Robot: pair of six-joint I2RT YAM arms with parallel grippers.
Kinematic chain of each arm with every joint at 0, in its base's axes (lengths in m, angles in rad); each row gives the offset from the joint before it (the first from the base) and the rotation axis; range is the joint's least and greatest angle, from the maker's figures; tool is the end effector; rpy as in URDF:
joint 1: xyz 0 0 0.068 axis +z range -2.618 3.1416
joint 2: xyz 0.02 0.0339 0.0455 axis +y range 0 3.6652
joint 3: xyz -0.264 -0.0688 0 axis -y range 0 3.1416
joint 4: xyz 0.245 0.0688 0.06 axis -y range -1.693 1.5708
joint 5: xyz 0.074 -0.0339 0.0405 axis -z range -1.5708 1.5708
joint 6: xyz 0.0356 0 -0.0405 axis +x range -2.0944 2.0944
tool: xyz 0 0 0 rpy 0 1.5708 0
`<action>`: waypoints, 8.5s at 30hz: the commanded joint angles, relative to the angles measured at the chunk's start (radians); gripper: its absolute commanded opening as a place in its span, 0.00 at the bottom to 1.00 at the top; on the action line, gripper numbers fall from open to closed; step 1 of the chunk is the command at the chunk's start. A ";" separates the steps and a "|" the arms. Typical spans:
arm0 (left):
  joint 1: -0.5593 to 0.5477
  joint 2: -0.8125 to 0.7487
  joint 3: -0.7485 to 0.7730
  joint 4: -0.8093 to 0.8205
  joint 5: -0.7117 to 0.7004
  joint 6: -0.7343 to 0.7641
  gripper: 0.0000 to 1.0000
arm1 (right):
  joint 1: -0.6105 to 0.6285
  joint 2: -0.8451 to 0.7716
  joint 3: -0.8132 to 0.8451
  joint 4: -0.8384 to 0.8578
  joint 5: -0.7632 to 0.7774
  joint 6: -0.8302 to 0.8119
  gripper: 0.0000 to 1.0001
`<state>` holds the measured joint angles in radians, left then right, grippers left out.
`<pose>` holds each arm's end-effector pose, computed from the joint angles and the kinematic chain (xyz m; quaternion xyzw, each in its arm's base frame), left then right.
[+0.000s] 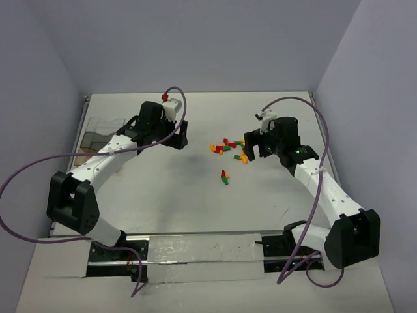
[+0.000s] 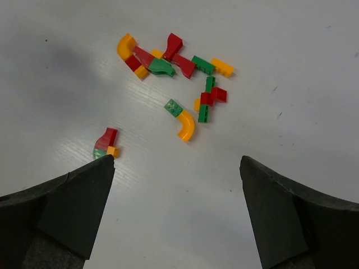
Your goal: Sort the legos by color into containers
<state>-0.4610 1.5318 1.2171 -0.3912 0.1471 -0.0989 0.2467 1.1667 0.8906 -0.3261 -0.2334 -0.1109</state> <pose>0.3061 -0.1579 0.2877 0.1933 0.8851 -0.1796 0.3833 0.2480 0.0709 0.2856 -0.2097 0.8553 0.1342 0.4544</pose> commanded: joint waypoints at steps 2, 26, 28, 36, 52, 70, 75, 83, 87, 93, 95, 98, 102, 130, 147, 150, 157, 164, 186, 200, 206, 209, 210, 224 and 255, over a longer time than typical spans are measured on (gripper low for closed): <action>-0.001 -0.048 -0.008 0.030 0.023 0.006 0.99 | 0.014 -0.030 0.013 -0.033 -0.040 -0.066 1.00; 0.122 -0.065 -0.010 -0.020 0.236 -0.018 0.98 | 0.215 0.238 0.095 -0.131 0.005 -0.025 0.74; 0.131 -0.072 -0.021 -0.014 0.253 -0.009 0.98 | 0.225 0.272 0.096 -0.125 -0.044 -0.072 0.73; 0.145 -0.098 -0.057 -0.023 0.410 0.088 0.98 | 0.171 0.215 -0.002 -0.068 -0.225 -0.666 0.69; 0.169 -0.048 -0.017 -0.050 0.465 0.127 0.97 | 0.135 0.515 0.241 -0.432 -0.447 -1.250 0.60; 0.236 0.016 0.026 -0.049 0.481 0.136 0.96 | 0.237 0.607 0.278 -0.411 -0.305 -1.145 0.57; 0.263 0.016 0.018 -0.046 0.491 0.138 0.96 | 0.258 0.616 0.276 -0.385 -0.289 -1.126 0.57; 0.287 0.010 0.004 -0.040 0.497 0.150 0.96 | 0.274 0.641 0.286 -0.372 -0.270 -1.119 0.54; 0.296 0.011 0.002 -0.036 0.502 0.153 0.96 | 0.280 0.652 0.286 -0.360 -0.264 -1.112 0.52; 0.307 0.014 -0.005 -0.030 0.502 0.154 0.96 | 0.288 0.658 0.286 -0.348 -0.249 -1.099 0.48; 0.310 0.018 -0.004 -0.024 0.503 0.157 0.96 | 0.289 0.659 0.288 -0.346 -0.248 -1.099 0.46; 0.314 0.024 -0.002 -0.023 0.509 0.156 0.96 | 0.290 0.660 0.288 -0.346 -0.248 -1.098 0.41; 0.318 0.031 -0.003 -0.020 0.509 0.150 0.96 | 0.290 0.659 0.283 -0.331 -0.245 -1.086 0.33; 0.236 0.084 -0.203 0.317 0.863 -0.414 0.81 | 0.428 0.400 0.300 -0.141 -0.256 -0.659 0.00; 0.148 0.160 -0.195 0.419 0.914 -0.476 0.76 | 0.492 0.425 0.382 -0.158 -0.253 -0.627 0.00; 0.145 0.166 -0.203 0.441 0.929 -0.494 0.75 | 0.495 0.433 0.391 -0.159 -0.255 -0.628 0.00; 0.128 0.179 -0.200 0.458 0.951 -0.505 0.68 | 0.500 0.445 0.401 -0.157 -0.247 -0.628 0.00; 0.119 0.191 -0.189 0.434 0.950 -0.490 0.62 | 0.506 0.451 0.410 -0.151 -0.234 -0.624 0.00; 0.116 0.222 -0.180 0.442 0.979 -0.521 0.43 | 0.519 0.458 0.413 -0.133 -0.187 -0.613 0.00; 0.229 0.203 -0.171 0.448 0.969 -0.520 0.00 | 0.526 0.444 0.374 -0.110 -0.174 -0.599 0.00; 0.385 0.206 -0.179 0.458 0.971 -0.511 0.00 | 0.524 0.433 0.371 -0.116 -0.177 -0.598 0.00; 0.445 0.214 -0.183 0.441 0.979 -0.494 0.00 | 0.523 0.439 0.379 -0.116 -0.181 -0.596 0.00; 0.455 0.212 -0.172 0.415 0.979 -0.477 0.00 | 0.523 0.439 0.382 -0.115 -0.180 -0.595 0.00; 0.672 0.289 0.275 -0.067 0.108 0.036 0.00 | 0.517 0.497 0.430 -0.092 -0.162 -0.527 0.00; 0.671 0.235 0.392 -0.086 0.444 0.052 0.58 | 0.503 0.494 0.470 -0.010 -0.173 -0.403 0.00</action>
<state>0.2123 1.9593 1.6250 -0.4760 0.3058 -0.0409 0.7547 1.6913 1.3175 -0.4054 -0.3930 -0.5661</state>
